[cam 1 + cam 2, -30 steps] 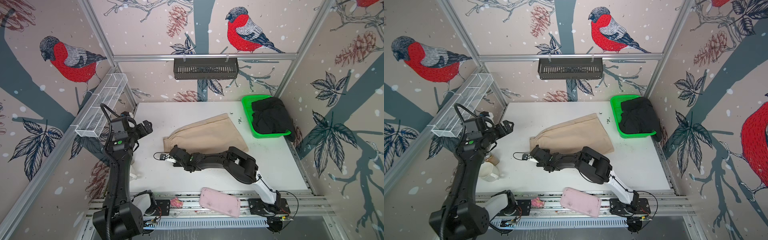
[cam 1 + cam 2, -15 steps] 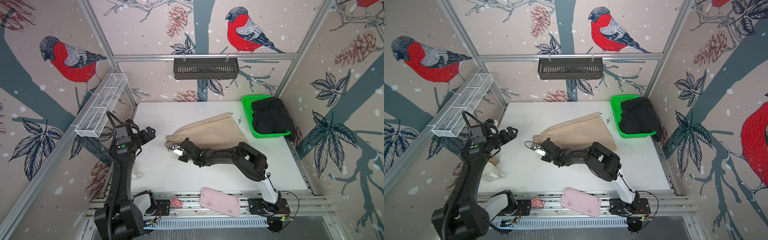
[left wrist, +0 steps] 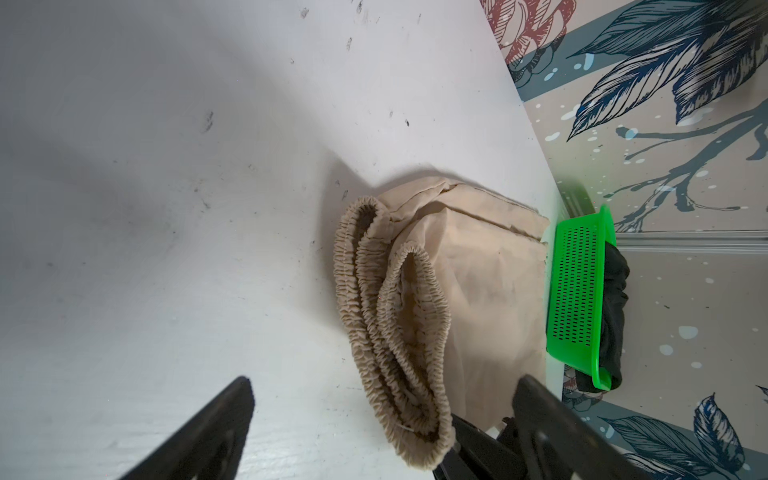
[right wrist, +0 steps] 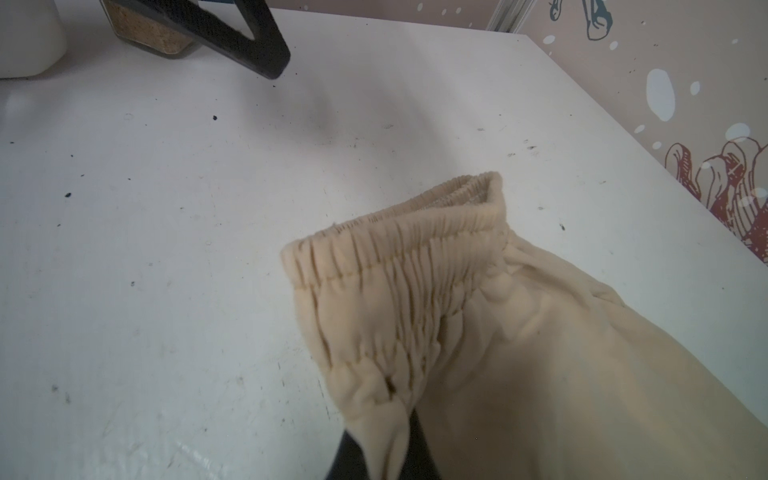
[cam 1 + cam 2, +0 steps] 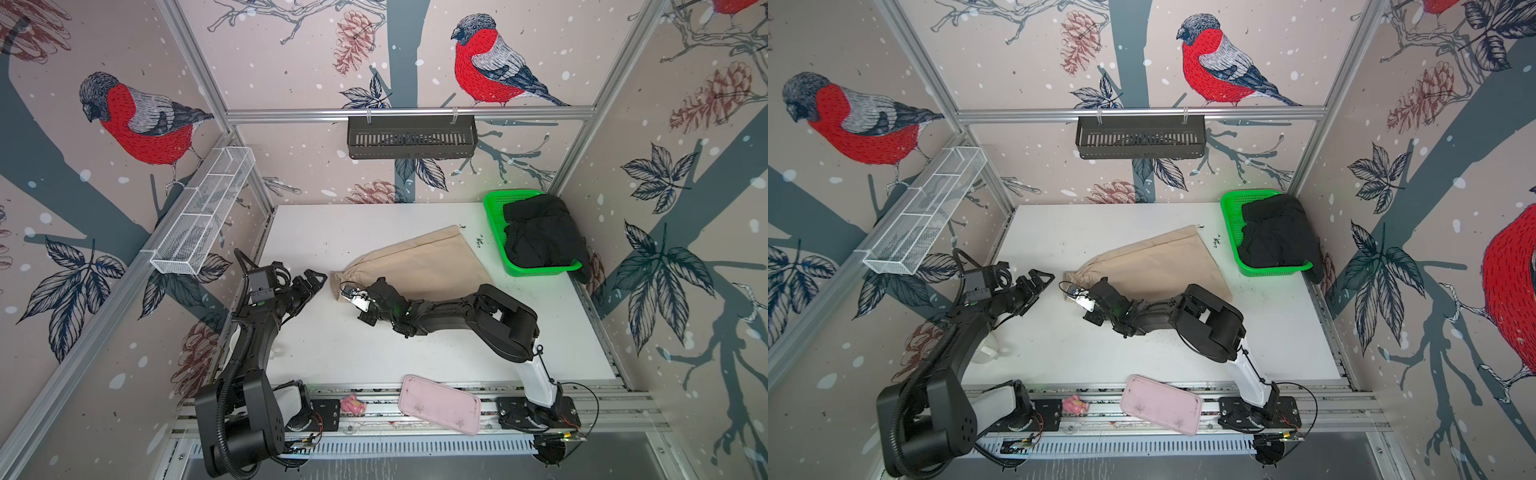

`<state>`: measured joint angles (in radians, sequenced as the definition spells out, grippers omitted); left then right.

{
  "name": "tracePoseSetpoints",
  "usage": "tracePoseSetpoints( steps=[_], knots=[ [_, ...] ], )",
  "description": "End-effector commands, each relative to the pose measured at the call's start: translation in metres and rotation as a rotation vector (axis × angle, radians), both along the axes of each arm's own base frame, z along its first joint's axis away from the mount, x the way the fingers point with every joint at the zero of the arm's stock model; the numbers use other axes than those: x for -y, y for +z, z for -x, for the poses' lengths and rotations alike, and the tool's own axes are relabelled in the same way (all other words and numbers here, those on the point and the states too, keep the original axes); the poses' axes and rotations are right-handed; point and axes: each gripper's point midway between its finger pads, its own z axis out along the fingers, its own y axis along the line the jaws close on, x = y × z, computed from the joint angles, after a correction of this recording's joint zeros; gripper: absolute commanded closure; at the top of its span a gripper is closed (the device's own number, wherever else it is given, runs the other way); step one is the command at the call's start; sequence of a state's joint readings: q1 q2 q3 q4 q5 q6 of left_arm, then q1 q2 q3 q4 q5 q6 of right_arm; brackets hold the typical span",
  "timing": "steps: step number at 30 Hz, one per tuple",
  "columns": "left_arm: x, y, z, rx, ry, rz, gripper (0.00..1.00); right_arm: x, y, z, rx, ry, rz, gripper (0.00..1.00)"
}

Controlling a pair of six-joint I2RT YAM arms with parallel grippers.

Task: Fold and stack the shorts

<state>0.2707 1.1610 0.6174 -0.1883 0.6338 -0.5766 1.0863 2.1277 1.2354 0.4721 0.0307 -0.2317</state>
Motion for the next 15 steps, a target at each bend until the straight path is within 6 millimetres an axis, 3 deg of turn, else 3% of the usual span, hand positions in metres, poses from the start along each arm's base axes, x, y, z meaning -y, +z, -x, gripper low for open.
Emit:
tracePoseSetpoints(
  steps=[1, 7, 10, 15],
  knots=[
    [0.009, 0.012, -0.012, 0.078, -0.026, 0.033, 0.03, -0.006, 0.013, 0.000, 0.011, 0.000, -0.056, 0.99],
    [0.034, -0.010, -0.013, 0.025, -0.099, 0.019, 0.03, -0.008, 0.011, 0.000, 0.011, 0.005, -0.061, 1.00],
    [0.036, -0.024, -0.013, -0.015, -0.102, 0.016, 0.03, -0.008, 0.015, 0.001, 0.016, 0.006, -0.067, 1.00],
    [0.038, -0.032, -0.020, -0.032, -0.097, -0.009, 0.03, -0.009, 0.021, 0.005, 0.028, 0.018, -0.088, 0.99]
  ],
)
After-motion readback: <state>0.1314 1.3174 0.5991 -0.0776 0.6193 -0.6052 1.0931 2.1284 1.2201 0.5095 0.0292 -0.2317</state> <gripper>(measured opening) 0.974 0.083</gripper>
